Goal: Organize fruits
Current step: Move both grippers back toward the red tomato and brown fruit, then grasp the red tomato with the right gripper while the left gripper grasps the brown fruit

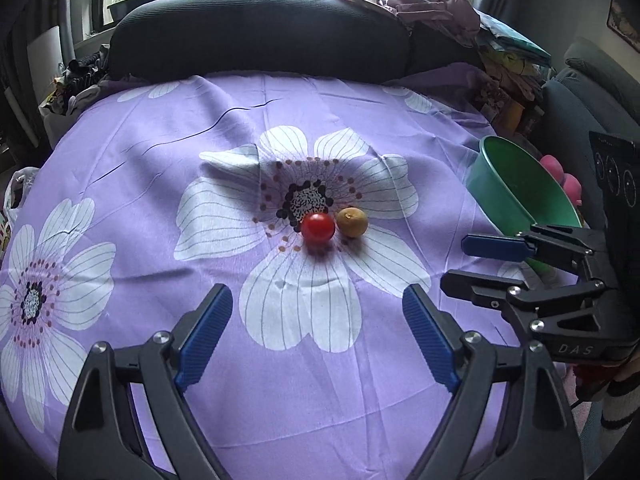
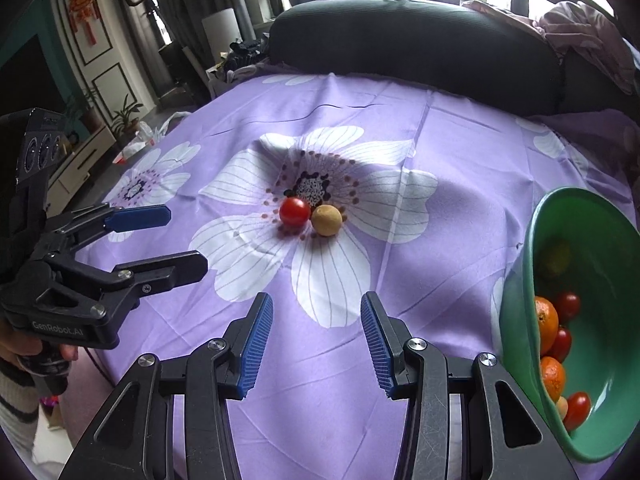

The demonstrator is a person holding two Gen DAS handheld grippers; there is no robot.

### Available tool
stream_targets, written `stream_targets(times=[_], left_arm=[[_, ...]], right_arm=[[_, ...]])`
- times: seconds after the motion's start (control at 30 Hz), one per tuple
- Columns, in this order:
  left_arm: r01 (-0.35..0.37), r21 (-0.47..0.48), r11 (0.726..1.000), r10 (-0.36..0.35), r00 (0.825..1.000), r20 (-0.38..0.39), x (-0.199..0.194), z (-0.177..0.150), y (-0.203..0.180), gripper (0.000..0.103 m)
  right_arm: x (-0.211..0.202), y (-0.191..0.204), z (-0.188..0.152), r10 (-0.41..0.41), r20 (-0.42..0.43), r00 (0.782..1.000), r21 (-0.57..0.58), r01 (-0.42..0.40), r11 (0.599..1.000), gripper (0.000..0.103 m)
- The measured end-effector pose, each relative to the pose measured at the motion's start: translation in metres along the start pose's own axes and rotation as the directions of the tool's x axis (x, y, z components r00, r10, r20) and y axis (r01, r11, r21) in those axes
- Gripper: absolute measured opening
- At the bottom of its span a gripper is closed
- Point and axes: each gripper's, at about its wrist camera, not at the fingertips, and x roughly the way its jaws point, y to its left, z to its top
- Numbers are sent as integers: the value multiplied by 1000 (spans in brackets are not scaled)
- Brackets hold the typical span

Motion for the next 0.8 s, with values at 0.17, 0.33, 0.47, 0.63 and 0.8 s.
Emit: stream_targets(times=[0.17, 0.33, 0.47, 0.63, 0.8], left_arm=[[22, 50, 999, -19, 998, -64, 24, 12, 3, 76], [49, 56, 997, -42, 993, -113, 44, 20, 8, 68], [44, 68, 997, -35, 992, -123, 51, 25, 12, 67], [45, 75, 996, -35, 991, -131, 55, 28, 17, 63], [48, 72, 996, -37, 989, -143, 60, 29, 18, 63]], right_arm=[[29, -8, 26, 8, -21, 1000, -1, -8, 1000, 46], [52, -10, 39, 34, -55, 998, -2, -34, 999, 46], [75, -14, 48, 26, -88, 996, -1, -26, 1000, 46], [89, -17, 56, 37, -110, 993, -12, -38, 999, 46], [96, -19, 59, 40, -106, 994, -21, -42, 999, 36]])
